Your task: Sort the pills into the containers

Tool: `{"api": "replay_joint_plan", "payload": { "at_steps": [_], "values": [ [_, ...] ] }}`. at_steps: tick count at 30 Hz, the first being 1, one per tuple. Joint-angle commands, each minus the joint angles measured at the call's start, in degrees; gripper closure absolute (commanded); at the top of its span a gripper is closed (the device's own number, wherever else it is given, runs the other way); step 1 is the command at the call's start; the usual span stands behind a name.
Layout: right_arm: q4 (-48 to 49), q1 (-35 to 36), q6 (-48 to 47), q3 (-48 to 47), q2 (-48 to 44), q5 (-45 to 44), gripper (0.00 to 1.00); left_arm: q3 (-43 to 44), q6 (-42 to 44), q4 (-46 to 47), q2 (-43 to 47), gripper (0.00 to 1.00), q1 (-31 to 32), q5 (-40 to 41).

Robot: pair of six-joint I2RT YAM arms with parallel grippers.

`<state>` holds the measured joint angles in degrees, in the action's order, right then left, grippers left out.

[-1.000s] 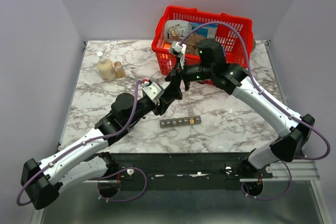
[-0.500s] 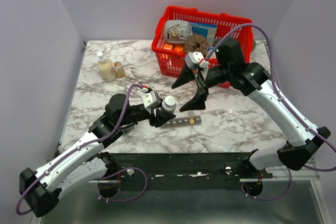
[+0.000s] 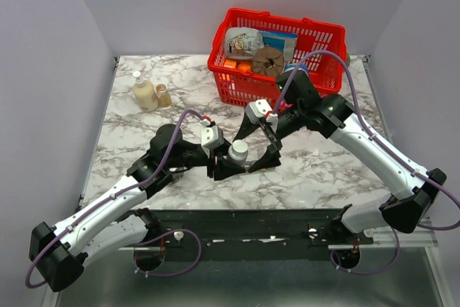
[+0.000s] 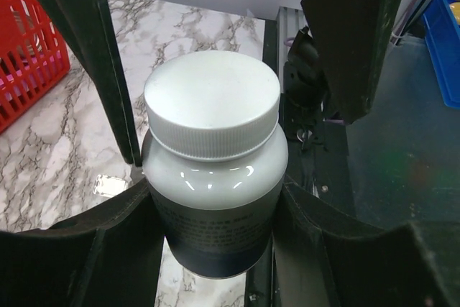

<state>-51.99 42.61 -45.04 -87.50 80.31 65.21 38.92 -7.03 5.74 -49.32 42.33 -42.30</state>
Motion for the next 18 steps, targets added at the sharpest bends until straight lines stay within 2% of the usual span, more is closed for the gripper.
{"api": "replay_joint_plan", "payload": {
  "at_steps": [1,7,11,15,17,18],
  "values": [
    [2.8,2.0,0.2,2.1,1.0,-2.5,0.07,1.9,-1.0,3.8,0.1,1.0,-0.4,-0.7],
    [5.0,2.6,3.4,2.5,1.3,-4.0,0.16,1.3,-2.4,5.4,0.0,1.0,-0.4,0.5],
    [6.8,2.8,5.0,3.0,1.5,-5.0,0.26,1.0,-3.3,6.4,0.5,1.0,-0.5,1.8],
    [7.6,2.9,6.8,2.8,1.9,-6.1,0.55,0.8,-4.0,6.8,0.7,1.0,-0.5,3.0],
    [8.4,2.9,7.3,3.1,1.7,-6.7,0.61,0.8,-4.5,6.7,1.1,1.0,-0.6,3.6],
    [8.6,3.0,7.6,3.3,1.4,-6.8,0.64,0.9,-4.6,6.3,1.1,0.96,-0.7,4.3]
  ]
}}
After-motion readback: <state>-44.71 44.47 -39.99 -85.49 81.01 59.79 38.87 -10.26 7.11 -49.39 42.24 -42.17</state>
